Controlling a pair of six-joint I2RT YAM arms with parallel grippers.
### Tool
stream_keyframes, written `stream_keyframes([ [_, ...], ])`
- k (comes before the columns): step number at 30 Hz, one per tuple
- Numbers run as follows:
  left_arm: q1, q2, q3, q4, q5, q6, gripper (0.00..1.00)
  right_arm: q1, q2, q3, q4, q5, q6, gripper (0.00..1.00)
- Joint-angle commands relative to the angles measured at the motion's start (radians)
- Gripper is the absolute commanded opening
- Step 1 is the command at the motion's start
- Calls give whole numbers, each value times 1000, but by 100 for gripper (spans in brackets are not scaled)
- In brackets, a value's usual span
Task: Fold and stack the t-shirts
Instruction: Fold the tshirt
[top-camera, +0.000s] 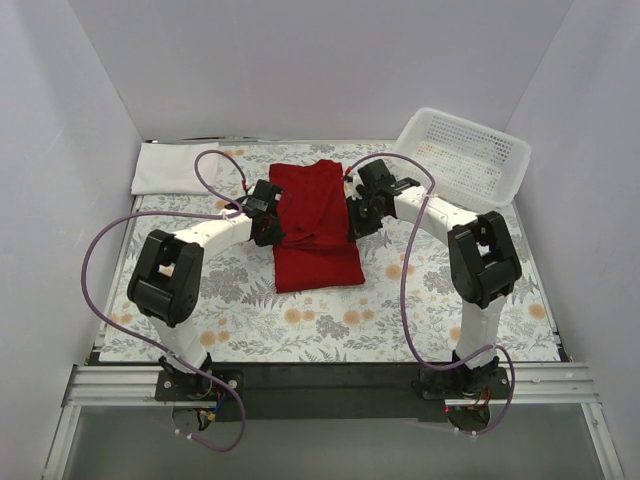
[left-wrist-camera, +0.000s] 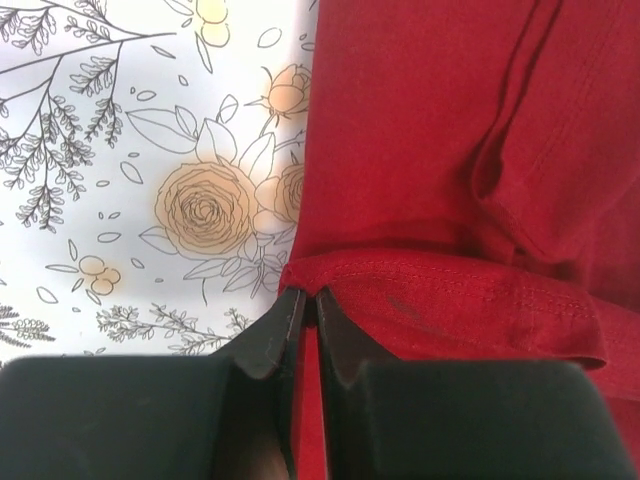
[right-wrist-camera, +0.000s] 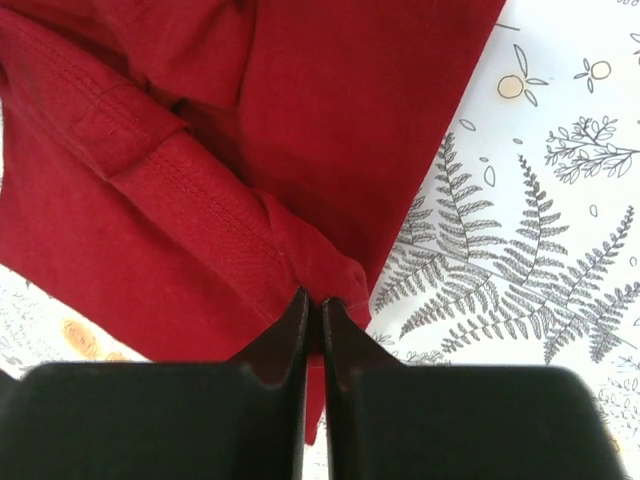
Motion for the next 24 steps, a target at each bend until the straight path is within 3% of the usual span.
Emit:
stream_keyframes([
  [1, 10, -8, 45, 35, -56, 23, 6, -6, 4, 12, 43, 27, -13, 12],
  [3, 10, -19, 45, 37, -56, 23, 14, -6, -7, 15, 43, 33, -16, 22],
  [8, -7, -143, 26, 30, -80, 20, 55, 9, -109, -4, 47, 108, -13, 38],
  [10, -50, -200, -4, 30, -134, 20, 61, 26, -148, -22, 67, 148, -8, 39],
  [14, -150, -321, -102, 30, -177, -41, 60, 77, -238, -111, 157, 174, 10, 37],
  [17, -231, -358, -188, 46, -177, -95, 44, 117, -242, -174, 240, 92, 32, 31],
  [18, -245, -349, -207, 53, -175, -106, 33, 124, -229, -179, 251, 72, 41, 30],
  [24, -314, -257, -262, 61, -166, -166, 24, 175, -113, -142, 323, -8, 55, 16],
])
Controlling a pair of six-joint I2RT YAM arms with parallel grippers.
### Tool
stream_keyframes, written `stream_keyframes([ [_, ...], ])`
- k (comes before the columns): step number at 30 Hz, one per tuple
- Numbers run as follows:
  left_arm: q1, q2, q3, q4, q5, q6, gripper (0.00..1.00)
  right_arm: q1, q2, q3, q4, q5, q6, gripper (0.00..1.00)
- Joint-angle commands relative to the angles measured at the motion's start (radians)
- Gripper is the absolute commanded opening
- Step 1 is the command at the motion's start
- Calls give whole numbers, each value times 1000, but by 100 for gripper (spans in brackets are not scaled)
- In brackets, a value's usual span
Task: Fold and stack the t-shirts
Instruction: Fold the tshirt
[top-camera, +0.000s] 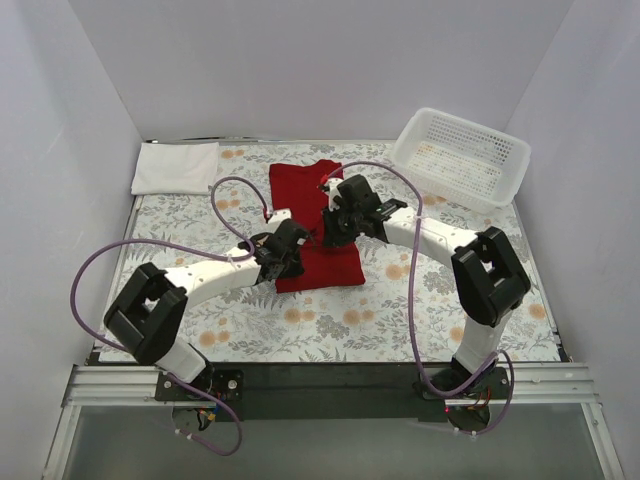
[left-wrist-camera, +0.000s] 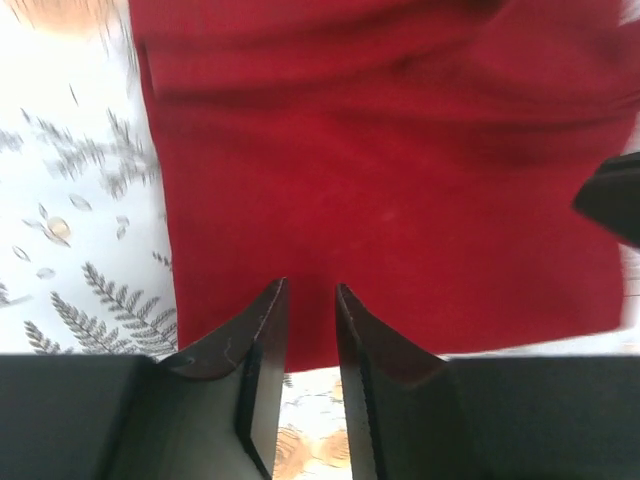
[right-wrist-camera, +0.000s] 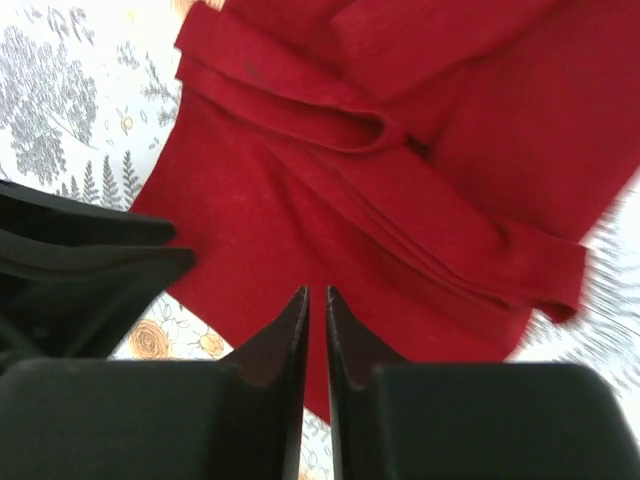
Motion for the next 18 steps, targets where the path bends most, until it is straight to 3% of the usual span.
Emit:
stream_keyframes([
  [1, -27, 38, -39, 0, -29, -60, 23, 16, 62, 24, 90, -69, 24, 15],
  [3, -35, 49, -53, 0, -31, -76, 22, 17, 110, 36, 103, -89, 26, 10],
  [11, -50, 52, -138, -1, -9, -109, 21, 8, 255, 153, 121, -50, 5, 9],
  [18, -70, -2, -213, -23, 0, -138, 21, -84, 423, 441, 124, 11, 12, 11],
])
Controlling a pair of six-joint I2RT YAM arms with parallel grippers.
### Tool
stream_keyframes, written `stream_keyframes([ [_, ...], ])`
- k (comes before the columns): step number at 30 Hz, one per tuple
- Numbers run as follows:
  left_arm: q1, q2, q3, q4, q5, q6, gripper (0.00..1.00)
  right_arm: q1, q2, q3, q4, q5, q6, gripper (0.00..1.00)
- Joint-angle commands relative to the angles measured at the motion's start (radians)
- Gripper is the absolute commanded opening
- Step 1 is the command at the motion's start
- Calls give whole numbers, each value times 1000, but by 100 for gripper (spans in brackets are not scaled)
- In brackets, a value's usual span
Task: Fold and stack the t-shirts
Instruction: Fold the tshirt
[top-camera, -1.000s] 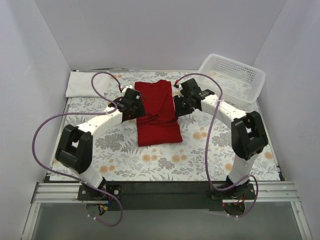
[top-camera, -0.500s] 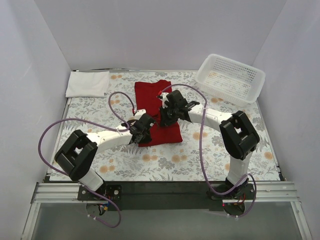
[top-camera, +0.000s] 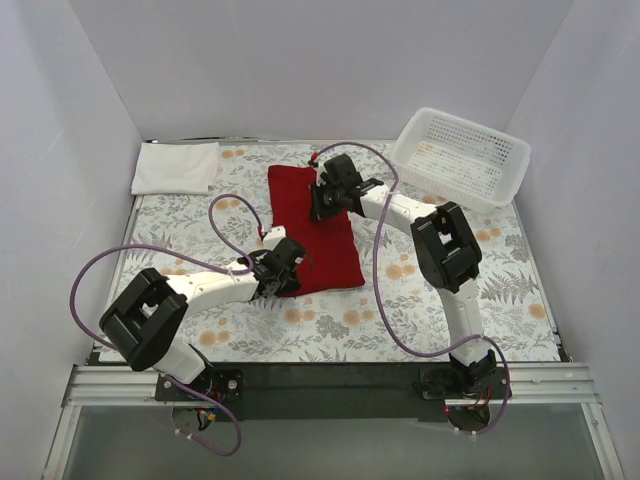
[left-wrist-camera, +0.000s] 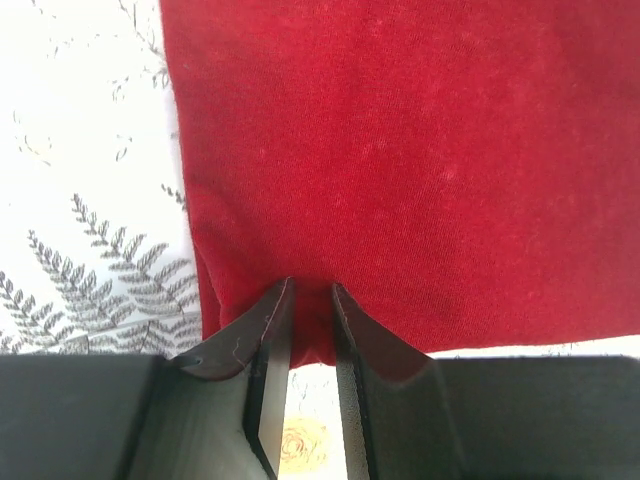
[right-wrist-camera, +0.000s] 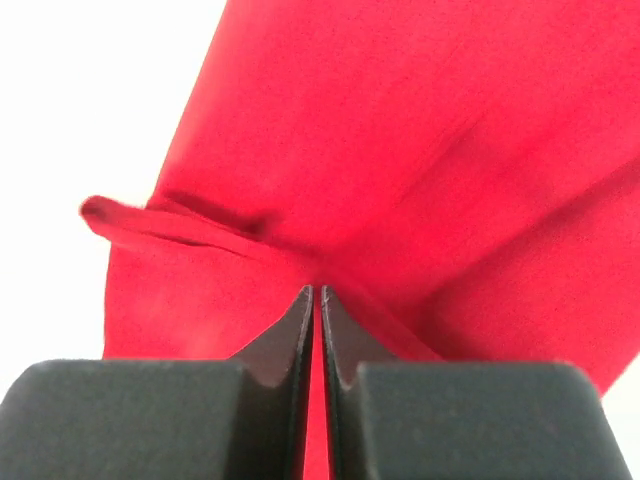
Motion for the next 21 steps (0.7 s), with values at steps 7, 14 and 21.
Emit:
stream_keyframes([
  [7, -20, -159, -75, -97, -7, -81, 22, -104, -45, 111, 67, -96, 3, 15],
  [14, -2, -301, -52, 7, -68, -84, 26, -145, -298, -364, 343, -392, 192, 18],
  [21, 66, -274, -154, 104, 56, -150, 20, -147, -426, -747, 582, -570, 328, 22],
])
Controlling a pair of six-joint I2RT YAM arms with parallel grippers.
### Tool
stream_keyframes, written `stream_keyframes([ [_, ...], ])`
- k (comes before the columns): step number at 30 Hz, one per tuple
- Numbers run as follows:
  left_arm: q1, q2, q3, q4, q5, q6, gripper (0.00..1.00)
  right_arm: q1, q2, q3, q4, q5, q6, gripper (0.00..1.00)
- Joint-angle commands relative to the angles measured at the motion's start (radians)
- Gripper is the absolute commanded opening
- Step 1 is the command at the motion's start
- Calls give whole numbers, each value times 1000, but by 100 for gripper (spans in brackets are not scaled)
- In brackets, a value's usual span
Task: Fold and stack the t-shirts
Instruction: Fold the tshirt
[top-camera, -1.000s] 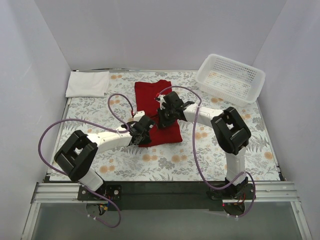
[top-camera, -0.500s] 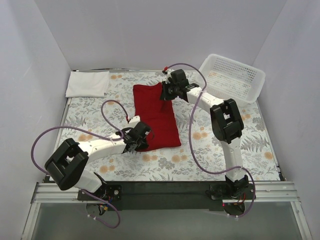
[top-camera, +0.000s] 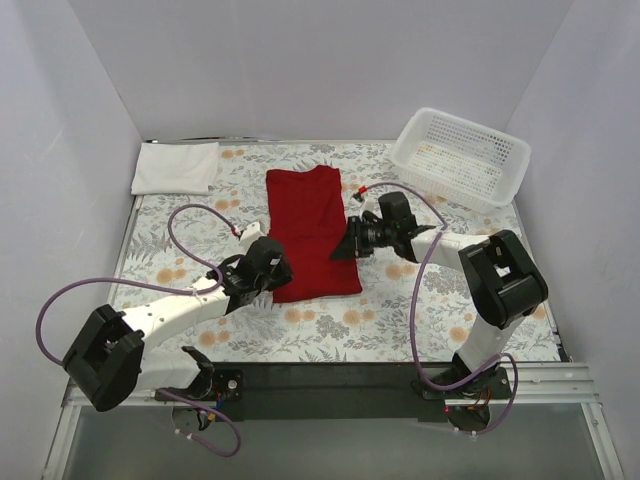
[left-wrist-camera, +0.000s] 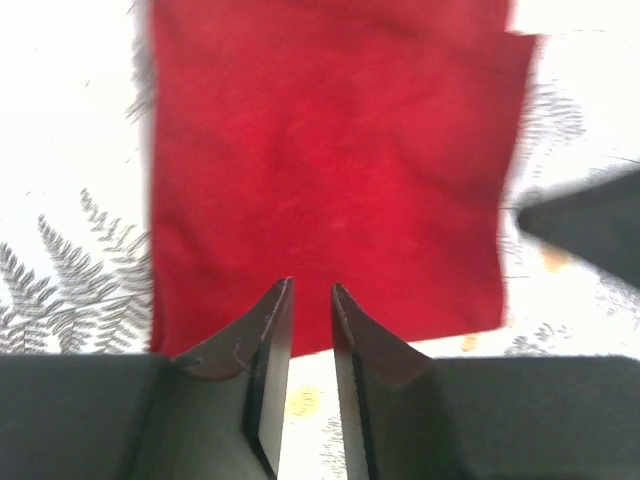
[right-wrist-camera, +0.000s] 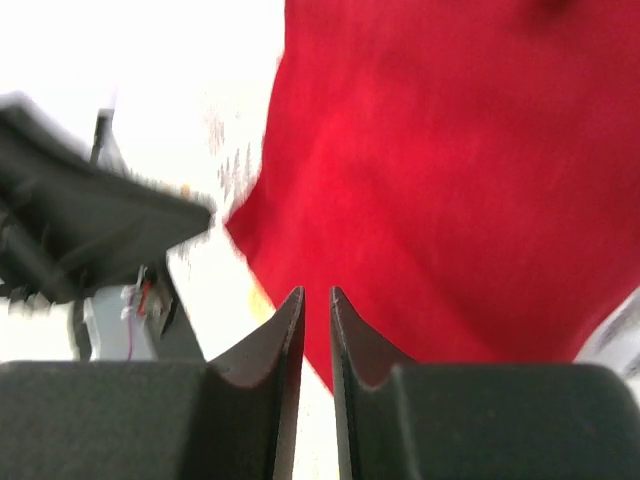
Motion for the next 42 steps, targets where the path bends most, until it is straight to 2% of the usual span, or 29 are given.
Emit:
stream_keyframes([
  [1, 43, 28, -71, 26, 76, -81, 19, -4, -25, -141, 175, -117, 76, 22],
  [8, 110, 15, -225, 18, 183, -181, 12, -61, 42, -388, 270, -100, 11, 22],
  [14, 121, -140, -271, -65, 157, -196, 11, -99, -54, -409, 269, -129, 25, 21],
  [16, 122, -181, -251, -98, 141, -182, 14, -76, -115, -386, 269, -165, 59, 22],
  [18, 121, -243, -234, -126, 123, -160, 21, -44, -148, -340, 271, -176, 100, 23],
  [21, 122, -310, -207, -160, 92, -144, 28, 52, -169, -266, 303, -173, 161, 26],
  [24, 121, -350, -197, -181, 55, -130, 31, 166, -123, -202, 405, -160, 232, 29],
  [28, 122, -373, -196, -192, 45, -124, 34, 258, 57, -145, 514, -127, 295, 30],
  [31, 121, -387, -205, -194, 45, -124, 35, 278, 218, -107, 588, -139, 339, 30],
  [35, 122, -393, -216, -186, 55, -126, 35, 286, 369, -103, 605, -125, 356, 29],
  [38, 122, -384, -222, -161, 69, -121, 36, 286, 403, -123, 606, -133, 358, 29],
  [42, 122, -335, -207, -94, 78, -112, 37, 274, 282, -135, 603, -146, 356, 28],
])
